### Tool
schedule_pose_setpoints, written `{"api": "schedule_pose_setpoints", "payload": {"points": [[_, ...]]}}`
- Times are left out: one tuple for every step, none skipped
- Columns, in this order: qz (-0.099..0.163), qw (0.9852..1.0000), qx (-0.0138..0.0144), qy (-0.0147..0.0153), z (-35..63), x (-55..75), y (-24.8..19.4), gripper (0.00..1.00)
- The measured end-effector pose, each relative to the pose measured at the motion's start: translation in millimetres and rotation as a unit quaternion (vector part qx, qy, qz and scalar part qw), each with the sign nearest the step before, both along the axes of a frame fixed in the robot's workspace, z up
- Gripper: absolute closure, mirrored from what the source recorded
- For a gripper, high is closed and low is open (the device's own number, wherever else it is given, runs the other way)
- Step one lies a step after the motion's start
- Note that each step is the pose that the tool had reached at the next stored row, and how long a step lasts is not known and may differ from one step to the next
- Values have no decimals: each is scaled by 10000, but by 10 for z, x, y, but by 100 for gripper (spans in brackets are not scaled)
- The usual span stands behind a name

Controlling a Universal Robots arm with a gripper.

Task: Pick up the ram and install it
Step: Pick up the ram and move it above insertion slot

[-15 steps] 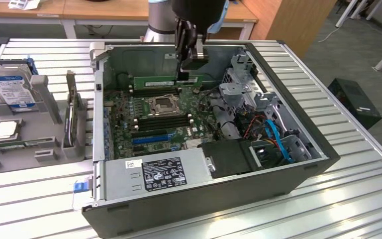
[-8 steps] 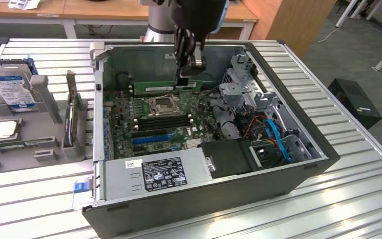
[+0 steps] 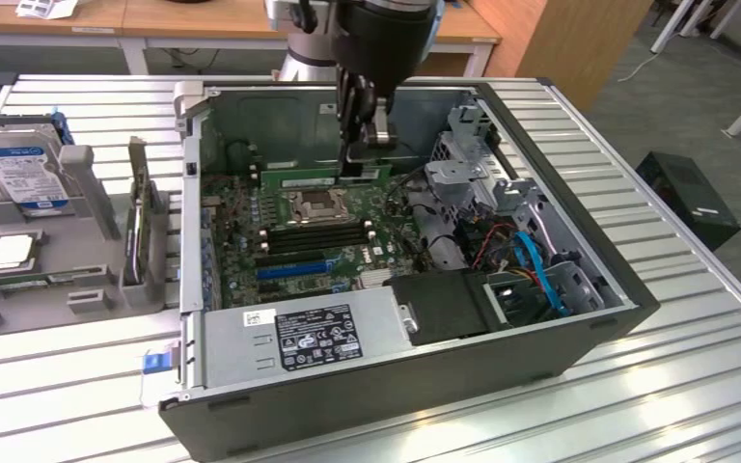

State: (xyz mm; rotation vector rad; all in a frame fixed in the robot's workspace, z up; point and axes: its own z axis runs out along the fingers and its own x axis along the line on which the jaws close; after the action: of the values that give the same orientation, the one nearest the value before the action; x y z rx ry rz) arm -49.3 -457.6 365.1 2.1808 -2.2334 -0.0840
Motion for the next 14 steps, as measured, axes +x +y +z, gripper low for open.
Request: {"api": "schedule_pose_setpoints", "payload": {"points": [[0,10000,1,0,-18,0,0,88],[0,10000,1,0,-36,0,0,88],[0,10000,0,0,-39,0,0,88],[0,10000,0,0,-39,0,0,88],[0,10000,-1,0,-39,0,0,88],[0,10000,0,0,-39,0,0,88],[0,10000,0,0,-39,0,0,88],[0,10000,0,0,-39,0,0,88],[0,10000,0,0,-40,0,0,88],[0,10000,0,0,-40,0,1,88],[0,10000,1,-1,-44,0,4,88],[-1,10000,1,-1,-48,-1,10,88],[-1,10000,1,0,-52,-1,21,88],[0,10000,0,0,-57,0,37,88]]}}
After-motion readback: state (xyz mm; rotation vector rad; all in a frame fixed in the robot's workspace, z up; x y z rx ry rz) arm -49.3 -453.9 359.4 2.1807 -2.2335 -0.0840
